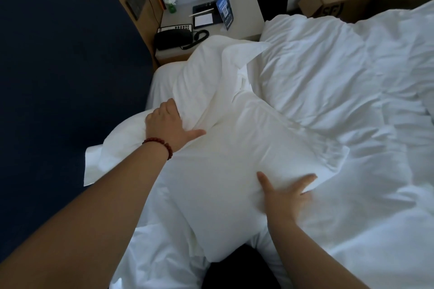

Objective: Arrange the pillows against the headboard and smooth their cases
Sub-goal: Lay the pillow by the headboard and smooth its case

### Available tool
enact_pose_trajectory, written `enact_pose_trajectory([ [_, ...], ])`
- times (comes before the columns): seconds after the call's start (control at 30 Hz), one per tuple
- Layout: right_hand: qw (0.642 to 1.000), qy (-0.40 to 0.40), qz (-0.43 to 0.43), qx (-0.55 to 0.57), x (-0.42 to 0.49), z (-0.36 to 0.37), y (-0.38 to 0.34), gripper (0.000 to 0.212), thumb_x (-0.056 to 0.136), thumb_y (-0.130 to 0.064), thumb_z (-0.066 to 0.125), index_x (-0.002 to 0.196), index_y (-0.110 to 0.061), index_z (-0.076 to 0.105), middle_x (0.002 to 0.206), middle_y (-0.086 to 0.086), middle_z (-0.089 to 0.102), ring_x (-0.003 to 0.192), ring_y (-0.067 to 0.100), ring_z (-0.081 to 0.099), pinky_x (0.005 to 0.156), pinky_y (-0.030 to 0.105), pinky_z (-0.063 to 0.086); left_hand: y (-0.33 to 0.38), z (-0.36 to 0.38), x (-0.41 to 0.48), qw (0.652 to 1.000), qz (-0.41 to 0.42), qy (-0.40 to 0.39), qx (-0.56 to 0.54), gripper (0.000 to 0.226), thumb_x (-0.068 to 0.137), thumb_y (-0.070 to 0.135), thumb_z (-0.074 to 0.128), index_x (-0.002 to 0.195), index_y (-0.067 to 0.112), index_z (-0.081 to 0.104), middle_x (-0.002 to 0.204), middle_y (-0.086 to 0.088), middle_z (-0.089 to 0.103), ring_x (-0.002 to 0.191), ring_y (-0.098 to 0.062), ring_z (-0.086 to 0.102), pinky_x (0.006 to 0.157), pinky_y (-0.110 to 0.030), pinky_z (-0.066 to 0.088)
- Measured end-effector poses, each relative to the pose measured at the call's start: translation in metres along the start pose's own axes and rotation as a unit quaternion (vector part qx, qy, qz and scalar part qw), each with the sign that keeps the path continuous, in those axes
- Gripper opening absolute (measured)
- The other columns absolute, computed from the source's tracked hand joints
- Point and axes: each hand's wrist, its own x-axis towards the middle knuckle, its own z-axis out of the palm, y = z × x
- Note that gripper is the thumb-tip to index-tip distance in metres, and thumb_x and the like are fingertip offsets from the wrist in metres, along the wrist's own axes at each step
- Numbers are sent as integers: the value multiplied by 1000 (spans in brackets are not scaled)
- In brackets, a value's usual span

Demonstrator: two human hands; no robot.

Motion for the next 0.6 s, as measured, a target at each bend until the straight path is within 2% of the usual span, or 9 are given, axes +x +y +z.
enact_pose_trajectory([
  [0.07, 999, 5, 32, 35, 1, 0, -1, 138, 57, -65, 82, 150, -42, -18, 147, 26, 37, 133, 42, 40, 109, 51, 35, 0, 2, 0, 1000, 3, 15, -5, 117, 60, 81, 67, 139, 1, 33, 133, -16, 49, 118, -33, 51, 99, -43, 39],
  [0.13, 998, 5, 22, 58, 3, 0, -8, 138, 55, -63, 84, 147, -47, -17, 135, 25, 49, 121, 43, 51, 104, 52, 42, -2, 3, 2, 999, 5, 43, -18, 108, 60, 78, 70, 130, 2, 40, 124, -16, 54, 110, -33, 55, 93, -43, 42],
  [0.23, 994, -4, -47, 103, 3, 0, -34, 130, 64, -48, 86, 150, -45, -11, 140, 19, 45, 121, 36, 51, 103, 42, 40, -12, 2, 10, 995, -8, 79, -67, 88, 61, 73, 74, 112, 5, 49, 107, -13, 59, 96, -31, 58, 84, -42, 46],
  [0.33, 985, -11, -126, 116, 16, 7, -71, 122, 70, -37, 85, 154, -41, -4, 140, 15, 45, 124, 32, 49, 99, 33, 37, -26, -7, 27, 986, -27, 89, -137, 70, 65, 62, 79, 99, 9, 50, 95, -8, 59, 88, -29, 59, 82, -42, 47],
  [0.43, 974, -11, -204, 96, 41, 19, -113, 118, 71, -37, 84, 154, -41, 0, 135, 14, 49, 124, 31, 50, 96, 30, 36, -39, -21, 52, 973, -51, 89, -207, 58, 70, 49, 83, 98, 7, 52, 96, -10, 60, 89, -27, 58, 84, -43, 50],
  [0.6, 949, -62, -305, 42, 74, 50, -198, 110, 76, -43, 79, 153, -46, -1, 122, 1, 45, 106, 14, 46, 92, 27, 36, -68, -42, 91, 951, -105, 102, -272, 45, 75, 39, 82, 93, 10, 53, 94, -5, 59, 89, -22, 57, 75, -31, 46],
])
